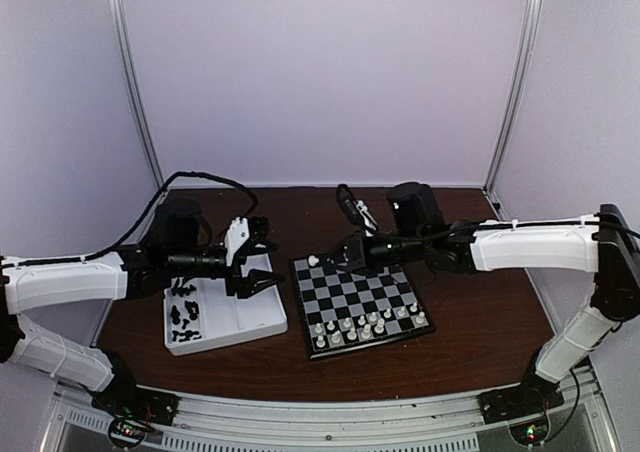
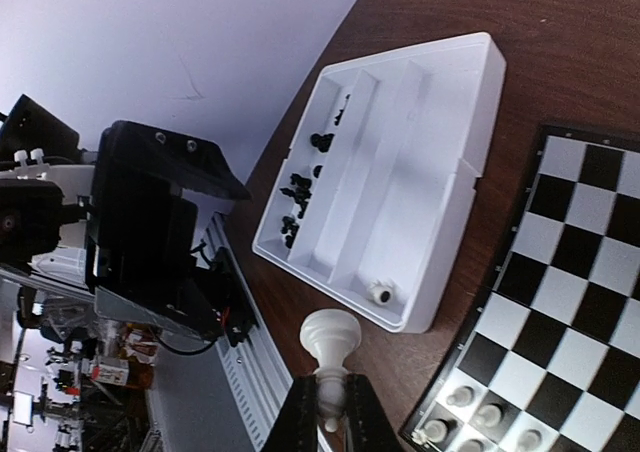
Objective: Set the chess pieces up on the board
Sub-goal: Adjust the chess piece, then place the chess piece on the chessboard.
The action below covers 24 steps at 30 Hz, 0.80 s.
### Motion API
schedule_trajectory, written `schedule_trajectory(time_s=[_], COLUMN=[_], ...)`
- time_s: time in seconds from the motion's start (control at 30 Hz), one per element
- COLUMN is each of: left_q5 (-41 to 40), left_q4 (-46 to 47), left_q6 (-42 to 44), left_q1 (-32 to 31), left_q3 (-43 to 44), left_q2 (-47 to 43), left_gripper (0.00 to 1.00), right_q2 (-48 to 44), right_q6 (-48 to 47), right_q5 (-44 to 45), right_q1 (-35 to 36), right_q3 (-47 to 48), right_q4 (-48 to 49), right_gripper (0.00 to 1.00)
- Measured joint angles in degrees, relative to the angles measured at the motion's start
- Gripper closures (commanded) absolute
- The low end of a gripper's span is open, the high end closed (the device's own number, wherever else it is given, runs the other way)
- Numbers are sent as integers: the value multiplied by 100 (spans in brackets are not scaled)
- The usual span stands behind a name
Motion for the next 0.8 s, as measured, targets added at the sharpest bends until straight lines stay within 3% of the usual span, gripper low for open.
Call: schedule_trajectory(time_s=[0.07, 0.13, 0.43, 0.6, 0.8], left_q5=[-153, -323, -1757, -2754, -3154], left_q4=[-37, -70, -1156, -1884, -2726], left_q6=[-175, -354, -1864, -2817, -3259], left_q1=[0, 0, -2, 0, 0], left_q3=[-72, -76, 0, 66, 527], left_q2=[-203, -367, -841, -1005, -903], left_gripper=[9, 3, 2, 3, 6], right_q2=[-330, -632, -1368, -1401, -1320], right_q6=[-330, -634, -1567, -1753, -1816], right_q5=[267, 584, 2011, 2433, 2581], right_q1=[-48, -81, -111, -111, -111], right_q3=[22, 111, 393, 398, 393], right_q4=[-625, -1322, -4400, -5434, -5777], right_gripper=[93, 93, 90, 90, 90])
